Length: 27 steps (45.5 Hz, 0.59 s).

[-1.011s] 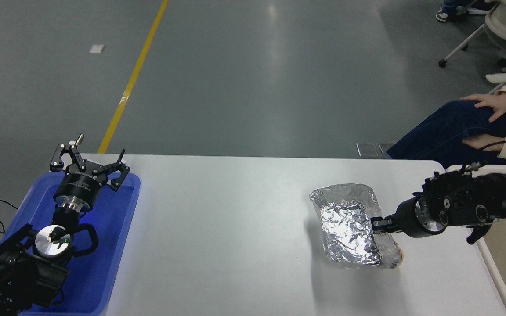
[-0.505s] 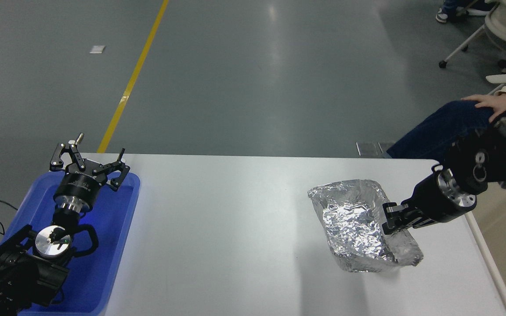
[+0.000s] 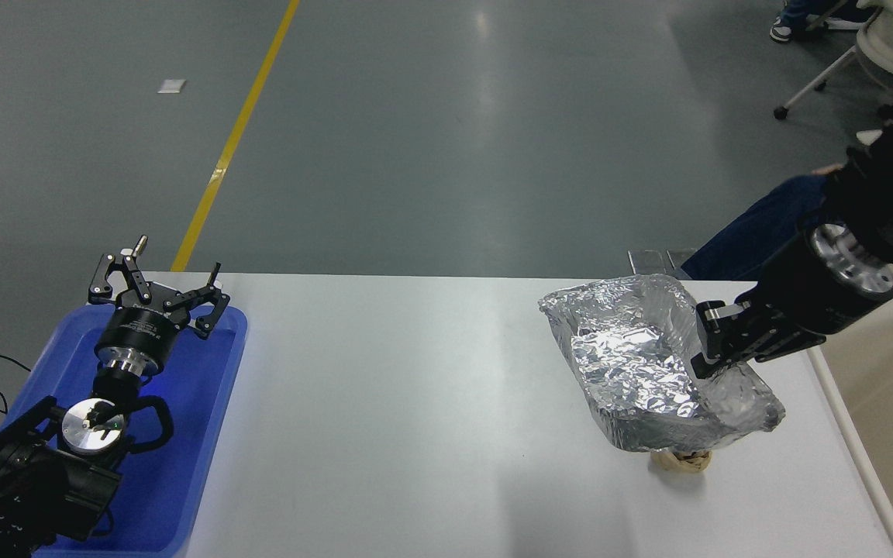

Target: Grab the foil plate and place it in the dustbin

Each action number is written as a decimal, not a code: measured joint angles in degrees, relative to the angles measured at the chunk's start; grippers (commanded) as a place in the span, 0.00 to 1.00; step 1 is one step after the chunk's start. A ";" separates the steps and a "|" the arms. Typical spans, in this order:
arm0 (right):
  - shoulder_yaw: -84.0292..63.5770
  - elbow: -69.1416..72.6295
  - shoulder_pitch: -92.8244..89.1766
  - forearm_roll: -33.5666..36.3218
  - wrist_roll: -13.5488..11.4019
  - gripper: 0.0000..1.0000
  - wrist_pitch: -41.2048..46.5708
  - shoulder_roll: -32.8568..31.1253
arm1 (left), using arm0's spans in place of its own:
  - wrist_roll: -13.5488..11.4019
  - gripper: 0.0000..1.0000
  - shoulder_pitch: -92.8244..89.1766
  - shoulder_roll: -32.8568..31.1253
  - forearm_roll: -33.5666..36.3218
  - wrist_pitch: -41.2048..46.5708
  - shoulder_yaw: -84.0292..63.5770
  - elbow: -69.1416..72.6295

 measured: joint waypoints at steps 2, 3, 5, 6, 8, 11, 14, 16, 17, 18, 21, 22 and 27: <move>-0.82 0.00 1.74 0.18 0.00 0.00 0.18 -0.07 | 0.00 1.00 0.01 0.00 0.00 0.00 0.00 0.00; -1.15 0.01 2.32 0.27 0.00 0.00 0.25 -0.10 | 0.00 1.00 0.00 0.00 0.00 0.00 0.00 0.00; -2.19 0.00 4.03 0.46 -0.02 0.00 0.42 -0.18 | 0.00 1.00 0.01 0.00 0.00 0.00 0.00 0.00; -2.51 -0.03 4.66 0.53 -0.03 0.00 0.45 -0.22 | 0.00 1.00 0.01 0.00 0.00 0.00 0.00 0.00; -3.13 -0.08 5.69 0.68 -0.03 0.00 0.56 -0.24 | 0.00 1.00 0.01 0.00 0.00 0.00 0.00 0.00; -3.99 -0.21 7.01 0.77 -0.07 0.00 0.67 -0.64 | 0.00 1.00 0.01 0.00 0.00 0.00 0.00 0.00; -4.49 -0.33 7.93 0.82 -0.13 0.00 0.77 -1.69 | 0.00 1.00 0.01 0.00 0.00 0.00 0.00 0.00; -4.72 -0.39 8.41 0.77 -0.16 0.00 0.83 -2.72 | 0.00 1.00 0.01 0.00 0.00 0.00 0.00 0.00; -4.79 -0.47 8.58 0.69 -0.19 0.00 0.84 -3.14 | 0.00 1.00 0.01 0.00 -0.01 0.00 0.00 0.00; -4.86 -0.56 8.73 0.60 -0.22 0.00 0.84 -3.53 | 0.00 1.00 0.01 0.00 0.00 0.00 0.00 0.00; -5.05 -0.78 9.18 0.28 -0.28 0.00 0.89 -4.73 | 0.00 1.00 0.01 0.00 -0.01 0.00 0.00 0.00; -5.11 -0.86 9.28 0.16 -0.30 0.00 0.90 -4.99 | 0.00 1.00 0.01 0.00 0.00 0.00 0.00 0.00; -5.46 -1.11 9.72 -0.59 -0.57 0.00 0.94 -6.21 | 0.00 1.00 0.01 0.00 0.00 0.00 0.02 0.00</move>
